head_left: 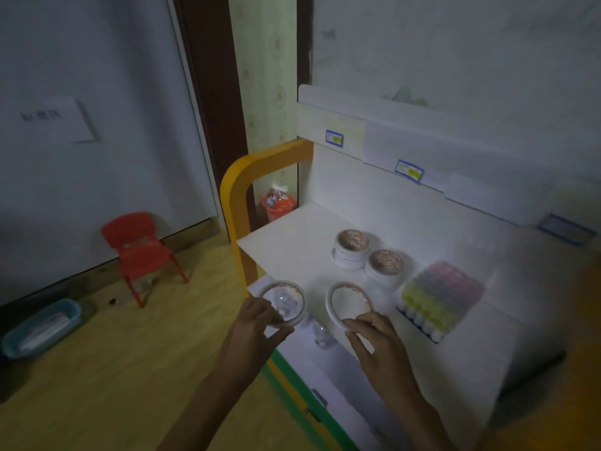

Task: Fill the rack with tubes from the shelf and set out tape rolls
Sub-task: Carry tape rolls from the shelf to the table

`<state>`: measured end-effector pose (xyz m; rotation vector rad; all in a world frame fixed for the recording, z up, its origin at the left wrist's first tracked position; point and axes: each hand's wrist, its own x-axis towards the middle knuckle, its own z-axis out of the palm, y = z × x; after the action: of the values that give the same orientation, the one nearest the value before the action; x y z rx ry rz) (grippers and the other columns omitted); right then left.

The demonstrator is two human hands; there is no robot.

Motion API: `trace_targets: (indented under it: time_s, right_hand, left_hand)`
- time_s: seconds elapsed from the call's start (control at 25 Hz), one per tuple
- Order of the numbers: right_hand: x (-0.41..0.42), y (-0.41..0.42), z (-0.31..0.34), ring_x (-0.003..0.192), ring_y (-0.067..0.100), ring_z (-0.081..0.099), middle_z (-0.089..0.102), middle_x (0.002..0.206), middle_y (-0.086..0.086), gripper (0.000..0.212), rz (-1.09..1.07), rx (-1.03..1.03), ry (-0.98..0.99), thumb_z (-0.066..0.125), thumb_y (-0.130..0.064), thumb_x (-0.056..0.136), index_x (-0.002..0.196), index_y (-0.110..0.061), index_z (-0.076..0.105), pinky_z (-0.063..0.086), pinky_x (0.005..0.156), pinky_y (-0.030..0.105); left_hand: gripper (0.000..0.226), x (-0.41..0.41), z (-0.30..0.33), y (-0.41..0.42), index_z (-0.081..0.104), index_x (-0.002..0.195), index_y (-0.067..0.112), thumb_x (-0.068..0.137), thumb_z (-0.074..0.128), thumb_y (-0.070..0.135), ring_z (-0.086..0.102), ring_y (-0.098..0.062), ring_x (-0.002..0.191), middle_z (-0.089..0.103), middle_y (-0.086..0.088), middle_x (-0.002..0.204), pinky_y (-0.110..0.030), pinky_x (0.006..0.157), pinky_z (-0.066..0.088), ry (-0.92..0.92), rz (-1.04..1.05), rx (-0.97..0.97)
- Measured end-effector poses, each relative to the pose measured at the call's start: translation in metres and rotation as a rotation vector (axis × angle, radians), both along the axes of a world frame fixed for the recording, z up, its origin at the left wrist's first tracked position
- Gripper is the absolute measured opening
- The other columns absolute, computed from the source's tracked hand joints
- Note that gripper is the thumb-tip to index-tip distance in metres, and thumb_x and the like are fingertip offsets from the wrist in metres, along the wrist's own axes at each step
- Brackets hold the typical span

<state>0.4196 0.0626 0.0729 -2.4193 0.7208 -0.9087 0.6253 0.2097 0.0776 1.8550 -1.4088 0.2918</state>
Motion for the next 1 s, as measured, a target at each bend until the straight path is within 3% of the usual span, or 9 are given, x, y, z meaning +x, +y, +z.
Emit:
trace_targets:
  time_s: [0.12, 0.24, 0.44, 0.56, 0.68, 0.8, 1.0]
  right_hand:
    - [0.038, -0.025, 0.002, 0.092, 0.002, 0.053, 0.051, 0.097, -0.015, 0.017, -0.027, 0.030, -0.003, 0.066, -0.016, 0.087, 0.102, -0.020, 0.072, 0.039, 0.079, 0.008]
    - [0.060, -0.051, 0.004, 0.093, 0.003, 0.052, 0.053, 0.096, -0.013, 0.018, -0.081, -0.002, -0.010, 0.063, -0.019, 0.085, 0.100, -0.019, 0.073, 0.041, 0.080, 0.013]
    - [0.080, -0.089, 0.000, 0.097, 0.007, 0.051, 0.060, 0.101, -0.002, 0.033, -0.254, -0.023, 0.024, 0.048, -0.033, 0.092, 0.102, -0.014, 0.072, 0.037, 0.087, 0.013]
    - [0.085, -0.105, -0.005, 0.099, 0.016, 0.052, 0.062, 0.104, 0.005, 0.035, -0.382, -0.059, 0.060, 0.044, -0.032, 0.094, 0.104, -0.012, 0.071, 0.037, 0.091, 0.020]
    - [0.085, -0.110, -0.011, 0.097, 0.019, 0.050, 0.063, 0.101, 0.009, 0.037, -0.541, -0.074, 0.066, 0.044, -0.031, 0.093, 0.106, -0.009, 0.071, 0.040, 0.086, 0.025]
    - [0.087, -0.112, -0.018, 0.098, 0.019, 0.052, 0.063, 0.100, 0.007, 0.034, -0.667, -0.059, 0.069, 0.048, -0.031, 0.093, 0.109, -0.012, 0.071, 0.043, 0.085, 0.028]
    - [0.087, -0.113, -0.024, 0.094, 0.017, 0.051, 0.065, 0.097, 0.009, 0.026, -0.777, -0.166, 0.101, 0.059, -0.016, 0.087, 0.108, -0.007, 0.072, 0.044, 0.081, 0.025]
  left_hand:
    - [0.022, 0.044, 0.007, -0.035, 0.066, 0.072, 0.011, 0.070, 0.085, 0.021, 0.048, -0.011, 0.086, 0.059, 0.002, 0.078, -0.021, 0.073, 0.042, 0.013, -0.033, 0.004]
    - [0.024, 0.076, 0.013, -0.075, 0.065, 0.072, 0.011, 0.076, 0.079, 0.031, 0.050, -0.011, 0.088, 0.059, 0.001, 0.079, -0.023, 0.075, 0.042, 0.011, -0.092, 0.001]
    - [0.029, 0.117, -0.001, -0.151, 0.063, 0.076, 0.013, 0.077, 0.078, 0.038, 0.055, -0.018, 0.093, 0.061, -0.001, 0.083, -0.023, 0.078, 0.043, 0.046, -0.256, -0.010]
    - [0.028, 0.130, -0.006, -0.200, 0.065, 0.078, 0.012, 0.074, 0.074, 0.038, 0.053, -0.016, 0.095, 0.065, -0.005, 0.091, -0.021, 0.081, 0.042, 0.077, -0.391, -0.040]
    - [0.027, 0.136, -0.009, -0.238, 0.068, 0.080, 0.010, 0.070, 0.079, 0.033, 0.055, -0.015, 0.097, 0.068, -0.007, 0.096, -0.024, 0.085, 0.046, 0.053, -0.525, -0.022]
    - [0.033, 0.143, -0.018, -0.272, 0.068, 0.085, 0.012, 0.078, 0.068, 0.045, 0.057, -0.019, 0.103, 0.067, -0.005, 0.103, -0.032, 0.089, 0.048, 0.035, -0.666, 0.065]
    - [0.034, 0.134, -0.026, -0.301, 0.064, 0.074, 0.007, 0.075, 0.063, 0.041, 0.051, -0.021, 0.098, 0.067, -0.011, 0.092, -0.027, 0.087, 0.040, 0.018, -0.799, 0.023]
